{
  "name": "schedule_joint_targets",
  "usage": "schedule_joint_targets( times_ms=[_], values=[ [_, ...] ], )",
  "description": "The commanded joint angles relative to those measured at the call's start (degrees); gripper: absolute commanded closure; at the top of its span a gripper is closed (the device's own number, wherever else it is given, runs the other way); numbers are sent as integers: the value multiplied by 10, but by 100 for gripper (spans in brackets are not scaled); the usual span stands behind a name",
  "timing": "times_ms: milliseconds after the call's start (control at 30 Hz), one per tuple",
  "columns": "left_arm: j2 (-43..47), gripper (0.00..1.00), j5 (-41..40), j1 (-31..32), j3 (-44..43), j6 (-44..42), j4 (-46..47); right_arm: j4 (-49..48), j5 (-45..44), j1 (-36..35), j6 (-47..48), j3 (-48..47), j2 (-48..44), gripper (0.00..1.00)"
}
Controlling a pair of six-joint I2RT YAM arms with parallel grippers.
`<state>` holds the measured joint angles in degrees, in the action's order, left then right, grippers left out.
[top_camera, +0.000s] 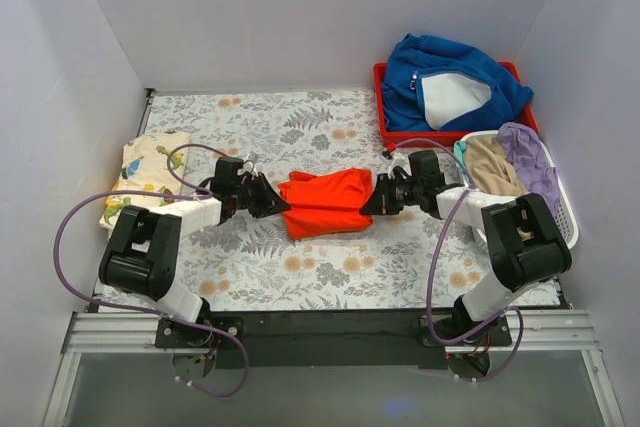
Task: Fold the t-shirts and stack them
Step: Fold the tshirt
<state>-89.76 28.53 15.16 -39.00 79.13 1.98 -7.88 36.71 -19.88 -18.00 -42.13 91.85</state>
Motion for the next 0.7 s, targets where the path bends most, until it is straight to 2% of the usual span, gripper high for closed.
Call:
schedule_joint_targets(
  times_ms=[0, 33, 67, 100, 200, 233, 333, 367, 400, 667],
  values=[
    [30, 100, -16, -20, -6, -31, 0, -3, 8, 27, 6, 22, -16, 99],
    [27, 100, -14, -20, -13, -35, -5, -3, 15, 27, 10, 26, -14, 99],
    [24, 100, 0, -20, -16, -35, -5, -2, 32, 27, 16, 26, -13, 91],
    [20, 92, 8, -20, -19, -35, 0, 0, 34, 27, 19, 26, -13, 66],
    [23, 74, 35, -18, -21, -31, 8, 12, 8, 27, 36, 25, -39, 48],
    [29, 70, 36, -18, -20, -28, 14, 18, -3, 27, 41, 23, -48, 36],
    [37, 57, 47, -17, -23, -23, 13, 51, -45, 27, 59, 7, -82, 33],
    [39, 39, 52, -16, -29, -25, 10, 59, -65, 27, 61, -1, -90, 32],
    [41, 36, 53, -16, -34, -28, 7, 74, -72, 27, 64, -8, -102, 32],
    [42, 34, 42, -15, -78, -33, -16, 107, -92, 27, 66, -33, -111, 32]
  ],
)
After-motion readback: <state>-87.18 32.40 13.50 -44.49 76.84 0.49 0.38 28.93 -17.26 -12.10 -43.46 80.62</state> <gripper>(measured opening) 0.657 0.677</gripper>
